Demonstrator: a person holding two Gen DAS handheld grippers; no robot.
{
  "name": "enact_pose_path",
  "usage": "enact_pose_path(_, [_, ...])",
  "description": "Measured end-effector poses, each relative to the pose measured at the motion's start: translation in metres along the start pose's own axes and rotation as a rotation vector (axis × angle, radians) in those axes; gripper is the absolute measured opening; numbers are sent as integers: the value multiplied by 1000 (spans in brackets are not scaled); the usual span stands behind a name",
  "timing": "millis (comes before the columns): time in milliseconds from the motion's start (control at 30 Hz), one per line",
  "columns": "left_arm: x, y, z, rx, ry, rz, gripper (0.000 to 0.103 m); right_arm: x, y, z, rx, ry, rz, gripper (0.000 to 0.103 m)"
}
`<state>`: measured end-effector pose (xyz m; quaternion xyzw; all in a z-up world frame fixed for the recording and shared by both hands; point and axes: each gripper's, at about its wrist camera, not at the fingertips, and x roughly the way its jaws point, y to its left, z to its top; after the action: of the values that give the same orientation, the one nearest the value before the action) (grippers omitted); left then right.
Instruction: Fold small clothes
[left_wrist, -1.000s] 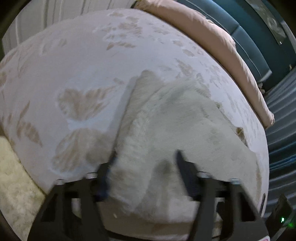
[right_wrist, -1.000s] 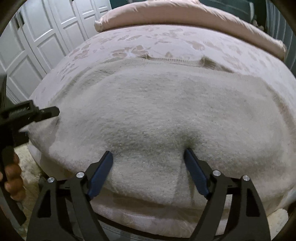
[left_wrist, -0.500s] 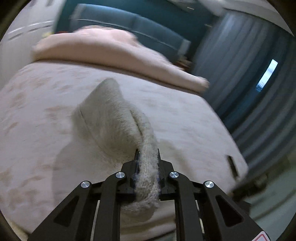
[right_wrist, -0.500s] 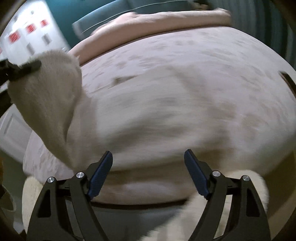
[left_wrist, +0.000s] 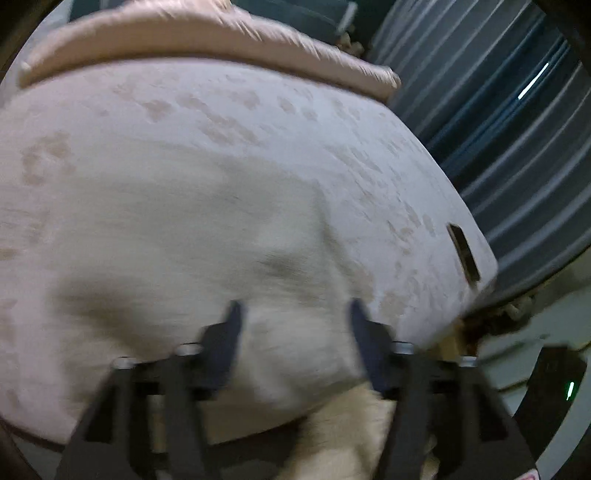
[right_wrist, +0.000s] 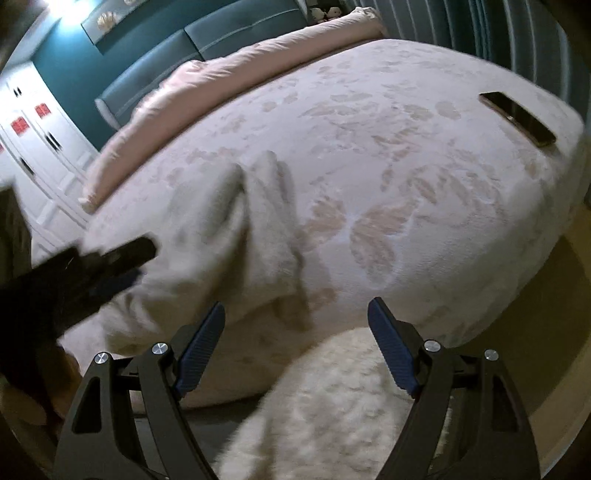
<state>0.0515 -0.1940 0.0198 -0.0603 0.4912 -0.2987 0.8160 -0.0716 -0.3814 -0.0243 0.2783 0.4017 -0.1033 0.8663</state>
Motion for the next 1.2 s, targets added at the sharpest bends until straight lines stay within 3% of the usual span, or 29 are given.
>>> enact_pose_path(67, [-20,16,-3,10,-42,35,73,3,0,7,38,11,88,79])
enact_pose_path(167, [-31,46,-10,18,-27,129,74,23,6,24,105,65,219,81])
enact_pose_path(300, [-30,77,-27,-8,31,197,74,59,29,37,94,148,260,81])
enact_pose_path(400, [-28,92,-42,-21,67,200,74,84,47,38,73,221,264,81])
enact_pose_path(433, [-28,95,-47,-21,73,199,74,92,52,37,70,239,263,77])
enact_pose_path(467, [-27,96,-49,-18,77,197,74,100,58,37,60,257,266,57])
enact_pose_path(500, [-25,99,-51,-17,77,203,74,109,67,40,32,282,259,47])
enact_pose_path(533, [-24,99,-52,-14,75,205,74,110,75,45,-3,273,228,23])
enact_pose_path(567, [-25,99,-52,-8,68,213,74,106,85,52,-52,252,216,19])
enact_pose_path(667, [-26,94,-47,19,49,204,74,46,119,90,-171,60,389,17])
enact_pose_path(767, [-24,90,-43,51,40,225,74,3,120,103,-220,-98,548,17])
enact_pose_path(833, [-21,90,-41,40,48,223,74,15,99,102,-205,-118,509,17])
enact_pose_path(867, [-20,90,-41,28,50,214,74,38,85,100,-183,-68,429,17])
enact_pose_path(900, [-21,90,-39,11,49,192,74,76,64,94,-127,48,323,17])
enact_pose_path(967, [-28,88,-35,-14,32,157,74,121,35,76,-58,182,198,17])
enact_pose_path(1100, [-45,82,-15,-42,-37,121,74,122,20,64,8,173,262,18])
enact_pose_path(1200, [-41,81,7,-52,-64,144,74,119,24,67,-21,175,223,21])
